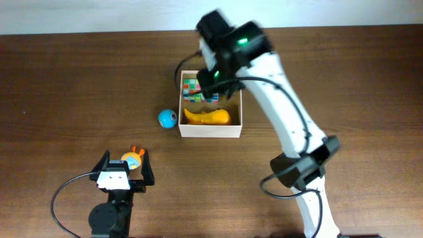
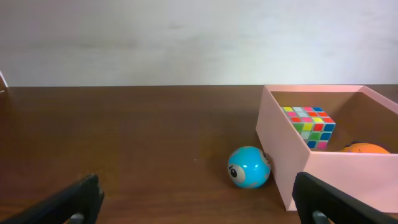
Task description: Pack container
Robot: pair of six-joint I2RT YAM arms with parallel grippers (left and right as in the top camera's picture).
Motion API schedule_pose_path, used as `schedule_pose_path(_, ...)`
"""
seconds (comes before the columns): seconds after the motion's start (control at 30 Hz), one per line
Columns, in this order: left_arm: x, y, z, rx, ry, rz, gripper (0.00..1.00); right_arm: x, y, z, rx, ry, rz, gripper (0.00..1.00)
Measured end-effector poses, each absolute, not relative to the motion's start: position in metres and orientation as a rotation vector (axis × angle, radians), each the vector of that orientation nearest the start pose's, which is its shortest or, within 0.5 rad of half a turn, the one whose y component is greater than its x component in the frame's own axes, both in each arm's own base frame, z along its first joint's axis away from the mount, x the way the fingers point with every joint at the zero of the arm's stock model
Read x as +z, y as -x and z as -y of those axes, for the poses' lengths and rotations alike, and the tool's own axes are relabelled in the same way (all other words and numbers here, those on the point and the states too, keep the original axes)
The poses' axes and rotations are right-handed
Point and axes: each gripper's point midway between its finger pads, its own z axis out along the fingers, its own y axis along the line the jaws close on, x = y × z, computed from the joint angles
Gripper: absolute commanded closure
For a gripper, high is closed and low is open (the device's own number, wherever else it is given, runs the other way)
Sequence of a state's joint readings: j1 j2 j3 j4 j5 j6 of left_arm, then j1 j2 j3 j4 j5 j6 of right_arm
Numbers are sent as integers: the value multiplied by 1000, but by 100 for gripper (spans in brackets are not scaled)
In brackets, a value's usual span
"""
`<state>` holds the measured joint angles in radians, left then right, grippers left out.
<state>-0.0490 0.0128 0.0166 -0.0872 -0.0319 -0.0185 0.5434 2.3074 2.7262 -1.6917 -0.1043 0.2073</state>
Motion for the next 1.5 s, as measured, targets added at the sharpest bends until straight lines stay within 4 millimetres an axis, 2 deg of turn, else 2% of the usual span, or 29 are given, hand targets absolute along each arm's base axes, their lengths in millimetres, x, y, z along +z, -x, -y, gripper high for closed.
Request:
schedule_pose_path(0.07,157,-246,7,-25,-1,-1654,1,253,-406,-241,294,410,-2772,16)
schedule_pose_path(0.13,157,-246,7,-25,-1,-1654,1,272,-422,-209,251,273,-2721,13)
schedule_pose_path(0.23,157,-246,7,-25,-1,-1655,1,283,-441,-157,170,82,-2687,12)
schedule_pose_path(0.4,157,-246,7,-24,-1,-1654,1,280,-463,-67,27,-215,-2673,11)
schedule_pose_path(0.53,157,-246,6,-24,0,-1654,1,273,-467,-12,-66,-405,-2669,9)
schedule_pose_path(0.57,157,-246,6,-24,0,-1654,1,271,-467,-4,-77,-430,-2671,8)
schedule_pose_path(0.67,157,-246,6,-24,0,-1654,1,254,-466,29,-132,-538,-2697,7)
schedule_pose_path(0.7,157,-246,6,-24,0,-1654,1,250,-467,35,-142,-556,-2702,6)
schedule_pose_path(0.83,158,-246,6,-20,3,-1653,1,211,-471,57,-188,-629,-2761,5)
schedule_pose_path(0.9,159,-246,5,-18,6,-1645,1,185,-469,62,-207,-647,-2810,5)
schedule_pose_path(0.93,162,-246,5,-16,8,-1635,1,167,-465,63,-220,-656,-2855,5)
schedule_pose_path(1.03,163,-246,4,-15,10,-1631,1,141,-461,61,-219,-660,-2908,4)
schedule_pose_path(1.13,168,-246,7,-26,0,-1611,1,131,-457,59,-211,-661,-2935,1)
schedule_pose_path(1.37,170,-245,19,-100,-37,-1615,1,130,-455,58,-209,-664,-2944,1)
schedule_pose_path(1.5,177,-243,19,-108,-30,-1700,1,130,-455,58,-207,-664,-2945,1)
